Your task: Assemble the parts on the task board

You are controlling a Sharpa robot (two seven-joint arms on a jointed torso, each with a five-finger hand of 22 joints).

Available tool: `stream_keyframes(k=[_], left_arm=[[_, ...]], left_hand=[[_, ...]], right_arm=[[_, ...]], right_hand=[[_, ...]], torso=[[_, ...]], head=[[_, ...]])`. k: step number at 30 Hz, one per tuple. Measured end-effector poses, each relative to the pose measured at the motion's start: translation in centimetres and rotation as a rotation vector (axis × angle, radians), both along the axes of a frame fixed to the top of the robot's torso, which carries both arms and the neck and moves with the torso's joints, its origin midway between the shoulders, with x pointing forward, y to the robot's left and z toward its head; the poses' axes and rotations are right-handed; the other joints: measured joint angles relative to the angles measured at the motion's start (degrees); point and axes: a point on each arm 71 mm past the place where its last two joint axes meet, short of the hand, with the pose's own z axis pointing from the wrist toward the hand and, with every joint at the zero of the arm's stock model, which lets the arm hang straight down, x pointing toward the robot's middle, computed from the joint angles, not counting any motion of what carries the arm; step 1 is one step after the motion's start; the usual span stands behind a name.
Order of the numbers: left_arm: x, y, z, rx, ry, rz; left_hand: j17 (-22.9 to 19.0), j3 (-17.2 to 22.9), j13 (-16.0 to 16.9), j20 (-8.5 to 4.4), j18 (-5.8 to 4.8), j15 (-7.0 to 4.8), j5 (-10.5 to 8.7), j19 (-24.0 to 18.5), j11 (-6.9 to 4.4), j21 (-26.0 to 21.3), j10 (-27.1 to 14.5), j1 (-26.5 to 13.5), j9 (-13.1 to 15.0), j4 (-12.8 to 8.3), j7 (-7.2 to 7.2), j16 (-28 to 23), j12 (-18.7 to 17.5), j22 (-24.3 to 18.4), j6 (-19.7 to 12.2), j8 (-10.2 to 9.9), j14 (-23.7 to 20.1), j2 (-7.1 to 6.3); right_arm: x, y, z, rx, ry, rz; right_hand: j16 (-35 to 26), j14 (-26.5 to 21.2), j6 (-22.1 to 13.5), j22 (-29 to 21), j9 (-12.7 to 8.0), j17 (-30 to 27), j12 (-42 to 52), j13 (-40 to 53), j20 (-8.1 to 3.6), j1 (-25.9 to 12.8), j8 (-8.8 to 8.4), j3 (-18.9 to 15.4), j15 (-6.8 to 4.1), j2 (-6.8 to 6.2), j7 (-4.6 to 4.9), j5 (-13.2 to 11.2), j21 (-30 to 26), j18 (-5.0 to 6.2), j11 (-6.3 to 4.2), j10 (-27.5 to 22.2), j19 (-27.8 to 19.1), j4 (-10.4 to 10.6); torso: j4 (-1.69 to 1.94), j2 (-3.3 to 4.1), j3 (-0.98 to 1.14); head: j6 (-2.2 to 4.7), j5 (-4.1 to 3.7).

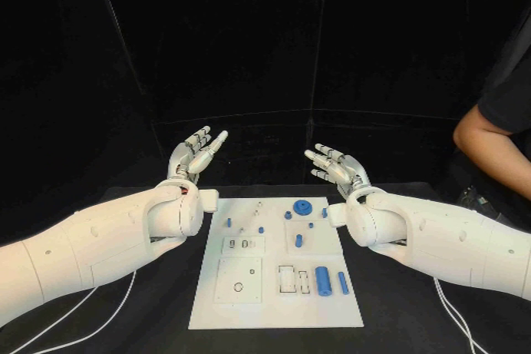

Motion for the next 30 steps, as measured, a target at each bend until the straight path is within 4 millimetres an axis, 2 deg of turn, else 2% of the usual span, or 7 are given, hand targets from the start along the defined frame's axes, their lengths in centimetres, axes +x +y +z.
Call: stream_keyframes(k=[8,13,15,17,20,23,30], left_arm=[[0.2,-0.1,0.1,-0.024,-0.016,-0.026],[0.1,1.0,0.2,-0.034,-0.018,-0.04],[0.0,1.6,0.2,-0.037,-0.018,-0.043],[-0.1,1.7,0.3,-0.043,-0.019,-0.054],[-0.4,1.8,0.4,-0.051,-0.022,-0.07],[-0.8,2.2,0.6,-0.055,-0.024,-0.08],[-1.9,2.1,1.2,-0.066,-0.032,-0.144]], left_hand=[[1.0,0.5,0.4,0.88,0.89,0.78,0.0,2.1,1.78,1.0,4.1,2.7,0.3,0.5,0.28,1.8,0.8,0.6,3.2,0.7,6.5,0.61],[2.6,0.1,1.5,0.9,0.89,1.27,0.0,10.7,3.24,4.3,16.9,3.0,0.9,-0.2,0.7,5.5,3.4,2.3,9.9,2.0,17.5,2.0],[3.2,0.0,2.1,0.85,0.89,0.32,0.0,19.1,2.55,7.6,25.2,3.4,1.4,-1.0,1.1,7.2,5.3,4.0,15.0,3.0,21.6,2.37],[4.0,-0.2,2.5,0.56,2.82,-1.64,0.0,28.9,1.19,12.0,32.4,4.0,2.0,-2.0,1.98,9.8,7.4,5.9,22.7,4.6,27.8,3.04],[4.9,-0.6,2.5,-0.43,3.44,-3.51,0.0,35.6,-0.35,15.1,37.8,4.5,2.5,-2.8,3.5,11.7,8.8,7.0,30.7,6.3,34.0,3.48],[5.8,-1.0,2.2,-1.52,3.45,-4.77,0.0,39.1,-1.4,16.2,41.4,4.6,2.4,-3.3,4.55,11.9,9.0,7.1,33.7,6.4,38.2,3.6],[8.7,-1.7,2.2,-3.53,3.46,-6.69,0.0,44.8,-2.99,17.4,46.6,5.4,1.9,-4.1,3.96,12.9,9.0,7.1,37.2,6.4,44.9,4.01]], right_arm=[[1.2,0.6,0.1,-0.036,0.015,0.129],[1.4,-0.7,0.3,-0.153,-0.048,0.158],[1.5,-1.4,0.5,-0.219,-0.087,0.164],[1.6,-1.4,0.8,-0.267,-0.119,0.179],[1.5,-1.1,1.5,-0.34,-0.171,0.211],[1.5,-1.0,2.0,-0.416,-0.212,0.237],[1.8,-0.8,3.7,-0.61,-0.288,0.287]], right_hand=[[3.3,15.9,10.3,1.7,1.0,1.1,2.8,1.1,0.13,7.7,1.84,1.1,-0.14,0.3,0.63,0.0,3.5,3.16,0.3,14.5,11.7,-4.7],[5.8,27.4,21.8,3.0,1.8,1.5,4.7,1.3,-0.83,11.9,3.67,2.5,-2.13,0.23,2.09,-0.2,7.2,4.47,-1.12,25.1,20.7,-7.5],[6.5,31.2,25.2,3.4,1.8,1.6,4.9,1.3,-1.49,13.1,4.09,3.2,-2.99,0.02,2.65,-0.3,8.6,4.46,-1.7,28.4,23.6,-8.2],[7.1,35.4,28.6,3.9,1.8,1.6,4.9,1.3,-2.39,14.2,4.31,3.9,-3.99,-0.38,3.31,-0.3,10.2,5.37,-2.38,31.9,26.6,-8.9],[7.5,39.6,31.9,4.6,1.8,1.7,4.9,1.3,-3.42,14.8,4.47,4.8,-5.09,-1.04,4.06,-0.3,12.0,5.37,-3.1,35.5,29.6,-9.4],[7.8,43.6,34.6,5.5,1.8,1.9,4.9,1.4,-4.5,15.3,4.47,5.5,-6.16,-1.53,3.85,-0.3,14.1,5.36,-3.84,38.9,32.2,-9.8],[9.0,51.3,39.0,8.0,1.8,3.0,4.5,1.6,-6.92,15.8,4.47,6.2,-8.38,-2.55,2.71,-0.3,19.3,5.35,-5.53,45.1,36.3,-9.8]], torso=[[0.02,0.0,0.0],[0.03,0.16,-0.04],[0.03,0.32,-0.07],[0.03,0.55,-0.09],[0.02,0.99,-0.11],[-0.03,1.57,-0.15],[0.01,3.24,-0.26]], head=[[0.0,0.0],[-0.53,-0.05],[-0.6,-0.11],[-0.65,-0.14],[-0.61,-0.19],[-0.41,-0.29],[0.13,-0.35]])
